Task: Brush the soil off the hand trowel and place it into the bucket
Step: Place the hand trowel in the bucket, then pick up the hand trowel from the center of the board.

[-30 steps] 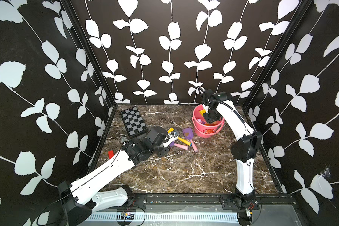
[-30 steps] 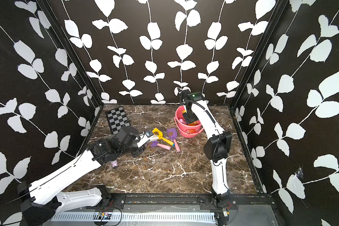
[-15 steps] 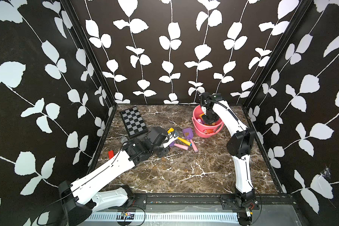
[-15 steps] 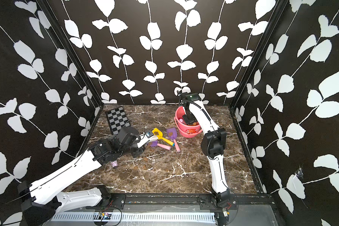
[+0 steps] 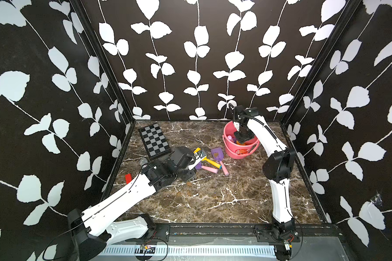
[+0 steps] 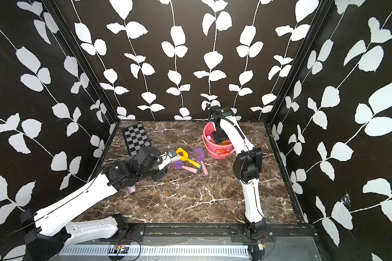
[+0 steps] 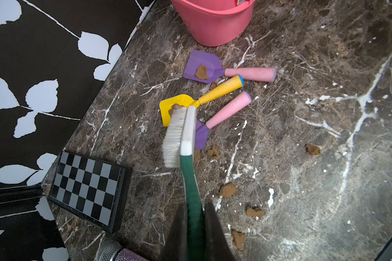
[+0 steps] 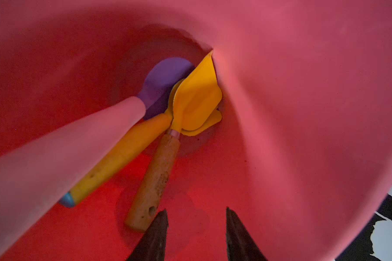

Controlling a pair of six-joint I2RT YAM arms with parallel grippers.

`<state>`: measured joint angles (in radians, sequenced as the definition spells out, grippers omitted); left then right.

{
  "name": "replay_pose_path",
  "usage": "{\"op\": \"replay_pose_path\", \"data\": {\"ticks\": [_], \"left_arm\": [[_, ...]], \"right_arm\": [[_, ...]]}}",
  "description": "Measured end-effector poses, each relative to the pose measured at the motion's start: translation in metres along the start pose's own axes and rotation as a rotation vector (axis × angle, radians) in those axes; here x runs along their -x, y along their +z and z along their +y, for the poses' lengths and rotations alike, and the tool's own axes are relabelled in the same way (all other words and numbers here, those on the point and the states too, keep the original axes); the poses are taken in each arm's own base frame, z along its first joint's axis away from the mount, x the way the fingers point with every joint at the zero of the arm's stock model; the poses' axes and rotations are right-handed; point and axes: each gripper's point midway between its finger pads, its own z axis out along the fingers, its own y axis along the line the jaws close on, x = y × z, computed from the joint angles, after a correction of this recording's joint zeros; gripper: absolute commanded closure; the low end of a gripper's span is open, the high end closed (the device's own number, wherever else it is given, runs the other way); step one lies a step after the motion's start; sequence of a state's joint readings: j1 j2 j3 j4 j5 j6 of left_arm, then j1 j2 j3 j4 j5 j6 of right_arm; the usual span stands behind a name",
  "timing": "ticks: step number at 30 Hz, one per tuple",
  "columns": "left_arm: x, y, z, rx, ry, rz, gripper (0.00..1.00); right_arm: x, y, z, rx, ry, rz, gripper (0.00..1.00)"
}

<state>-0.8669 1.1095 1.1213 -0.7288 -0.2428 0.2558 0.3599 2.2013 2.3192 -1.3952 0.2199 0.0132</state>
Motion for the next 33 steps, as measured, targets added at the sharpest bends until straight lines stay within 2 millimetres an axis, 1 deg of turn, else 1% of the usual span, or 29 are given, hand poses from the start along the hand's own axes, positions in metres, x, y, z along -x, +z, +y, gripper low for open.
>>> {"op": "replay_pose_path", "data": {"ticks": [1,2,4,6,8,9,10,11,12,14,15,16,17,18,20,21,22,25,29,33], "left_arm": [[0.0,0.0,0.001,0.001,-0.01,-0.001,1.0],[-0.001,-0.001,0.002,0.003,-0.027,-0.002,1.0],[-0.004,-0.002,0.007,0.006,-0.064,-0.002,1.0],[-0.008,-0.003,0.014,0.017,-0.112,0.0,1.0],[-0.012,-0.004,0.021,0.025,-0.165,0.001,1.0],[-0.014,-0.005,0.025,0.03,-0.189,0.001,1.0],[-0.017,-0.006,0.029,0.037,-0.219,0.001,1.0],[-0.02,-0.007,0.034,0.044,-0.257,0.001,1.0],[-0.023,-0.008,0.039,0.049,-0.288,0.001,1.0],[-0.032,-0.012,0.054,0.074,-0.377,0.002,1.0],[-0.036,-0.014,0.06,0.087,-0.414,0.003,1.0],[-0.041,-0.015,0.067,0.098,-0.459,0.004,1.0],[-0.047,-0.017,0.073,0.109,-0.502,0.007,1.0],[-0.052,-0.018,0.078,0.117,-0.536,0.011,1.0],[-0.062,-0.02,0.087,0.131,-0.609,0.019,1.0],[-0.064,-0.021,0.089,0.133,-0.637,0.019,1.0],[-0.067,-0.021,0.091,0.135,-0.66,0.019,1.0],[-0.066,-0.021,0.09,0.113,-0.694,0.011,1.0],[-0.063,-0.02,0.086,0.083,-0.71,0.004,1.0],[-0.065,-0.02,0.083,0.07,-0.713,0.012,1.0]], "right_arm": [[0.003,-0.007,-0.001,0.002,0.009,-0.027,0.57],[0.005,-0.018,-0.003,0.009,0.022,-0.068,0.56],[0.007,-0.045,-0.007,0.023,0.047,-0.154,0.56],[0.004,-0.082,-0.009,0.039,0.073,-0.269,0.55],[-0.006,-0.116,-0.007,0.057,0.082,-0.379,0.54],[-0.012,-0.13,-0.002,0.069,0.075,-0.427,0.54],[-0.019,-0.144,0.008,0.089,0.058,-0.483,0.53],[-0.028,-0.156,0.022,0.116,0.03,-0.534,0.52],[-0.035,-0.162,0.035,0.141,0.004,-0.569,0.52],[-0.053,-0.166,0.071,0.218,-0.07,-0.629,0.51],[-0.058,-0.164,0.086,0.249,-0.099,-0.646,0.51],[-0.065,-0.157,0.103,0.284,-0.128,-0.652,0.5],[-0.07,-0.145,0.12,0.319,-0.154,-0.65,0.49],[-0.072,-0.133,0.133,0.34,-0.169,-0.643,0.48],[-0.079,-0.099,0.164,0.386,-0.208,-0.596,0.48],[-0.081,-0.084,0.176,0.4,-0.221,-0.572,0.47],[-0.081,-0.066,0.191,0.414,-0.239,-0.543,0.46],[-0.075,-0.027,0.223,0.433,-0.278,-0.492,0.45],[-0.061,0.012,0.254,0.431,-0.315,-0.457,0.45],[-0.042,0.035,0.27,0.421,-0.338,-0.442,0.46]]}}
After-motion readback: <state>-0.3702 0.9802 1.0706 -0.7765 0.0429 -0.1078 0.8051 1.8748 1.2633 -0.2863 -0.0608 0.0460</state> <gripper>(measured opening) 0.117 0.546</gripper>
